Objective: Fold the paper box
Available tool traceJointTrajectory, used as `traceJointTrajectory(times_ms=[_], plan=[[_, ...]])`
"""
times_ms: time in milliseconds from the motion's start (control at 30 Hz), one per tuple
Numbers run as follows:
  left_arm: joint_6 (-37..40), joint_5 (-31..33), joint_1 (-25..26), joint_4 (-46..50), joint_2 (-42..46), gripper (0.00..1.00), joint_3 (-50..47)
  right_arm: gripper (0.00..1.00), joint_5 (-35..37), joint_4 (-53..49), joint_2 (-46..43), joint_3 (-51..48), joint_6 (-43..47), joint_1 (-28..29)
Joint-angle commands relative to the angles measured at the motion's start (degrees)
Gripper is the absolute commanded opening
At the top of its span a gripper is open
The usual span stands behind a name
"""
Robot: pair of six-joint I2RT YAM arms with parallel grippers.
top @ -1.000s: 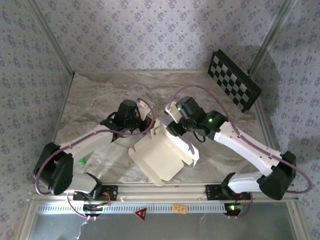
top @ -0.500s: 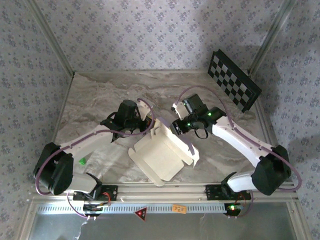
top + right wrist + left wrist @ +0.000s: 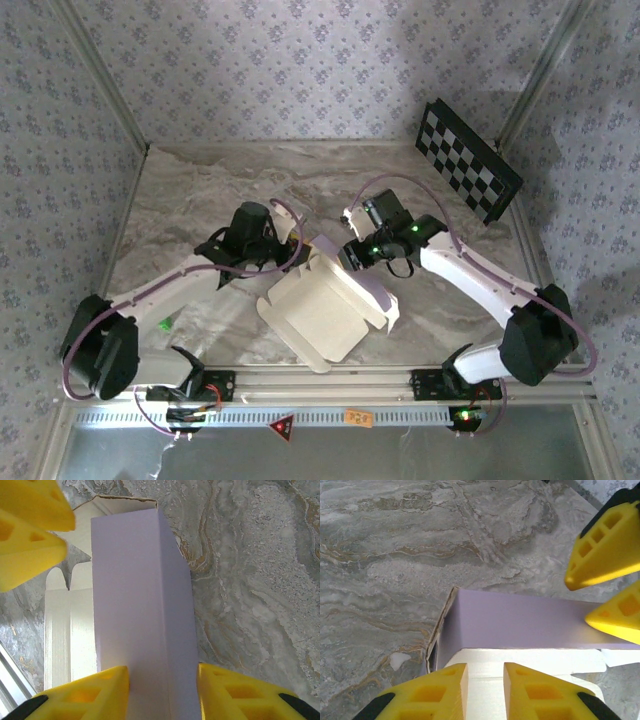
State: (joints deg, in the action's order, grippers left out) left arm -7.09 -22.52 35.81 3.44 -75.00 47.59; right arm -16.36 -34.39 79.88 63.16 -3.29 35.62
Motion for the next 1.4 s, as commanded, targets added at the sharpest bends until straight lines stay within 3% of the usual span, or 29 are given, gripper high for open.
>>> traceJointTrajectory(times_ms=[0,200,433,700,900,1367], plan=[[-0.8,-1.3,0.4,1.9,2.7,0.27,1.0,0.41,-0.9,-0.3,0.7,-0.8,-0.7,-0.3],[-0.3,0.1,0.4,4.0,2.7,0.36,4.8,0.37,-1.1,-0.2,0.8,-1.3,-0.6,-0.3],[0.3,1.2,-0.9,10.3,-4.8,0.44,12.3,0.34,-1.3,-0.3,0.9,-1.5,-0.8,-0.2],[-0.8,-3.9,-2.1,14.9,-12.8,0.48,18.0,0.33,-0.4,-0.3,0.7,-1.6,-0.7,0.0],[-2.9,-9.3,-2.1,14.0,-14.4,0.47,17.2,0.31,0.5,-0.3,0.8,-1.6,-0.4,0.3],[-5.1,-10.5,-2.1,12.5,-12.8,0.32,12.1,0.31,1.6,1.7,0.9,-1.7,3.1,2.3]])
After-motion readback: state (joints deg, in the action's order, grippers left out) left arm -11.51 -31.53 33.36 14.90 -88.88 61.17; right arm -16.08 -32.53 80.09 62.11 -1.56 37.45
